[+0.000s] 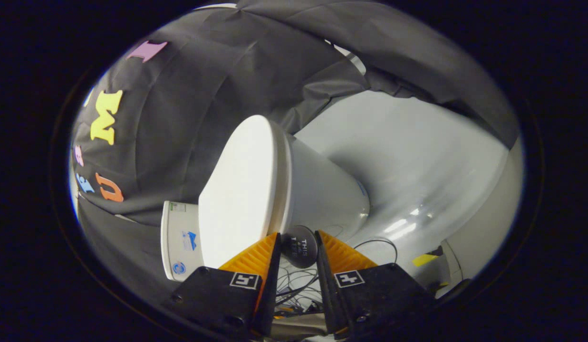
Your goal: Open the toilet lid.
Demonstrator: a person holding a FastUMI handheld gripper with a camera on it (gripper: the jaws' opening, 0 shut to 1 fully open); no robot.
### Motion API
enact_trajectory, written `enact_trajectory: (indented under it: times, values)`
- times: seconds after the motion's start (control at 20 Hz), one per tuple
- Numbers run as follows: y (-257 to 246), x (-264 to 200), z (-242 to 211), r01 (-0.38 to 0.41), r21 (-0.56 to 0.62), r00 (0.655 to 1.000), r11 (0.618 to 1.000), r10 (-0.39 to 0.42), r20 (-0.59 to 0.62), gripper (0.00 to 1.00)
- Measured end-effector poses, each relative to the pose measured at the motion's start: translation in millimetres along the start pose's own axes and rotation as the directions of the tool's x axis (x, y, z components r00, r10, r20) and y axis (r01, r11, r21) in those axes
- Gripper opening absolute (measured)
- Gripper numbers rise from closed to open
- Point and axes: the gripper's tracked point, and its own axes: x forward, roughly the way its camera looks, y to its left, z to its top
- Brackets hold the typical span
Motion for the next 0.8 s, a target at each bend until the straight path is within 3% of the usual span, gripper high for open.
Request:
enact_trajectory:
  times: [0.25,0.55,0.7,0.8]
  values:
    - [2.4,-1.2,4.5,-0.076,0.089,0.997,0.993,0.076,0.004,0.32]
    - [9.7,-5.6,5.3,-0.041,0.094,0.999,0.995,0.041,-0.003,0.26]
    - [16.0,-9.9,7.1,-0.025,0.114,1.000,0.993,0.024,0.014,0.14]
    - [20.5,-9.8,7.6,0.004,0.127,1.000,0.992,-0.007,0.023,0.12]
